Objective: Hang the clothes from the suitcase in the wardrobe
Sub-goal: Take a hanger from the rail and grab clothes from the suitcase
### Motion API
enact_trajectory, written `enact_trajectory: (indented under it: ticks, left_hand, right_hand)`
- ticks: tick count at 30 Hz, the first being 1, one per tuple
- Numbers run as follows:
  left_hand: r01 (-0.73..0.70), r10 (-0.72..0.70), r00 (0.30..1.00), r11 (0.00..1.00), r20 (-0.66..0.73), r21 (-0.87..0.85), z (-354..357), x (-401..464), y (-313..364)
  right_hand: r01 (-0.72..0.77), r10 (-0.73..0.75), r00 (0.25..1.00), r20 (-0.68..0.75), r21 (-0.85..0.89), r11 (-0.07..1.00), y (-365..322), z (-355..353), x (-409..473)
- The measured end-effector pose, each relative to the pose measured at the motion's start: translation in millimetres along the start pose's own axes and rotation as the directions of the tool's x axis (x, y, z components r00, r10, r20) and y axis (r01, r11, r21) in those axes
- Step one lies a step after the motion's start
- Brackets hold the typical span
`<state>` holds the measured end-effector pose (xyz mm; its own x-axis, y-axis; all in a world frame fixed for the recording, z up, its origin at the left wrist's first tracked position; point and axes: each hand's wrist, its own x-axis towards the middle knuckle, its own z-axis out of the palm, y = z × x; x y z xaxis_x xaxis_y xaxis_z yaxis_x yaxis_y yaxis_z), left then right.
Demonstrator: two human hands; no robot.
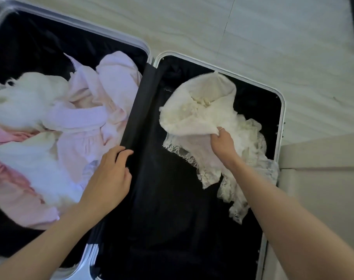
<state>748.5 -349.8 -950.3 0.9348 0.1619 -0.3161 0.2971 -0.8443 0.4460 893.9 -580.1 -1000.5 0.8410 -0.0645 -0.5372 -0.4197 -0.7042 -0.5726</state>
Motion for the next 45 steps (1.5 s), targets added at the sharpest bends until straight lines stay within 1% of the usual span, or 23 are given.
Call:
enact_trajectory:
  ticks: [1,3,5,7,9,12,14,18,20,22,25,26,28,31,34,35,36,38,39,41,42,44,45]
  left_hand:
    - [0.0,0.0,1.0,1.0,0.016,-0.016,-10.2,-5.9,7.0]
    - [-0.005,0.007,0.999,0.998,0.041,-0.055,-37.5,-18.2,23.6]
    - [0.0,0.004,0.999,0.997,0.052,-0.079,-66.0,-28.0,41.2]
    - [0.011,-0.004,0.998,0.996,0.069,-0.094,-93.8,-38.0,58.3]
    - [0.002,0.006,0.997,0.994,0.076,-0.113,-129.4,-53.3,79.4]
    - [-0.012,0.021,0.997,0.993,0.077,-0.119,-179.2,-77.4,106.3]
    - [0.014,0.0,0.995,0.99,0.099,-0.143,-215.9,-98.6,125.7]
    - [0.081,-0.064,0.995,0.962,0.07,-0.261,-289.4,-141.3,160.7]
    - [0.092,-0.08,0.995,0.953,0.053,-0.288,-329.0,-164.6,176.0]
    - [0.093,-0.092,0.996,0.948,0.018,-0.305,-358.8,-178.7,187.2]
    - [0.102,-0.127,0.99,0.939,-0.057,-0.328,-411.0,-215.6,201.0]
    - [0.105,-0.138,0.987,0.94,-0.08,-0.325,-423.5,-226.3,203.6]
    - [0.139,-0.191,0.973,0.933,-0.13,-0.332,-449.2,-257.9,208.2]
    - [0.179,-0.244,0.957,0.921,-0.155,-0.347,-478.7,-311.1,214.5]
    - [0.181,-0.26,0.95,0.908,-0.171,-0.377,-501.4,-363.8,219.1]
    - [0.191,-0.27,0.948,0.905,-0.166,-0.381,-503.0,-375.8,217.7]
    - [0.21,-0.293,0.941,0.899,-0.171,-0.385,-511.3,-396.4,215.9]
    - [0.229,-0.304,0.942,0.892,-0.141,-0.389,-517.5,-425.2,210.8]
    - [0.232,-0.305,0.944,0.884,-0.125,-0.406,-520.8,-442.2,207.1]
    - [0.199,-0.273,0.956,0.871,-0.104,-0.448,-530.7,-480.3,196.1]
    - [0.189,-0.254,0.964,0.866,-0.08,-0.463,-532.3,-490.9,193.1]
    - [0.183,-0.254,0.964,0.849,-0.079,-0.495,-538.3,-526.8,176.0]
    - [0.178,-0.26,0.961,0.838,-0.09,-0.515,-540.9,-545.2,168.7]
  right_hand:
    - [-0.037,0.042,0.999,-0.026,0.167,0.985,-11.5,-9.7,-9.6]
    - [-0.098,0.139,0.988,-0.067,0.427,0.899,-37.8,-34.5,-32.5]
    - [-0.196,0.253,0.967,-0.024,0.564,0.802,-60.7,-59.6,-53.0]
    - [-0.317,0.325,0.941,0.096,0.589,0.743,-80.1,-79.3,-72.7]
    - [-0.413,0.346,0.91,0.227,0.539,0.734,-106.4,-103.8,-102.7]
    - [-0.427,0.301,0.898,0.321,0.462,0.777,-145.2,-136.0,-145.2]
    - [-0.403,0.259,0.894,0.367,0.403,0.822,-179.9,-163.6,-185.7]
    - [-0.3,0.143,0.892,0.43,0.324,0.897,-237.5,-220.5,-256.9]
    - [-0.208,0.065,0.882,0.466,0.263,0.942,-277.3,-252.7,-307.1]
    - [-0.107,-0.002,0.859,0.512,0.183,0.977,-309.8,-280.2,-346.2]
    - [0.032,-0.099,0.794,0.6,0.122,0.992,-350.6,-311.0,-403.4]
    - [0.079,-0.115,0.8,0.589,0.086,0.993,-359.0,-314.2,-415.3]
    - [0.171,-0.168,0.806,0.568,0.048,0.984,-376.4,-323.6,-444.6]
    - [0.287,-0.247,0.795,0.554,0.016,0.958,-405.9,-342.4,-503.5]
    - [0.347,-0.288,0.724,0.627,0.029,0.937,-426.1,-345.1,-550.7]
    - [0.347,-0.275,0.718,0.639,0.014,0.938,-430.1,-342.0,-563.6]
    - [0.375,-0.257,0.704,0.662,-0.039,0.926,-439.8,-337.7,-584.0]
    - [0.42,-0.244,0.675,0.697,-0.091,0.903,-452.0,-330.3,-607.6]
    - [0.459,-0.241,0.633,0.735,-0.107,0.882,-457.7,-328.3,-624.3]
    - [0.535,-0.254,0.578,0.775,-0.125,0.836,-468.1,-323.4,-663.4]
    - [0.546,-0.258,0.573,0.778,-0.127,0.828,-470.0,-324.6,-676.6]
    - [0.613,-0.277,0.555,0.784,-0.16,0.774,-472.2,-312.6,-710.5]
    - [0.656,-0.287,0.526,0.801,-0.168,0.735,-472.3,-303.4,-726.9]
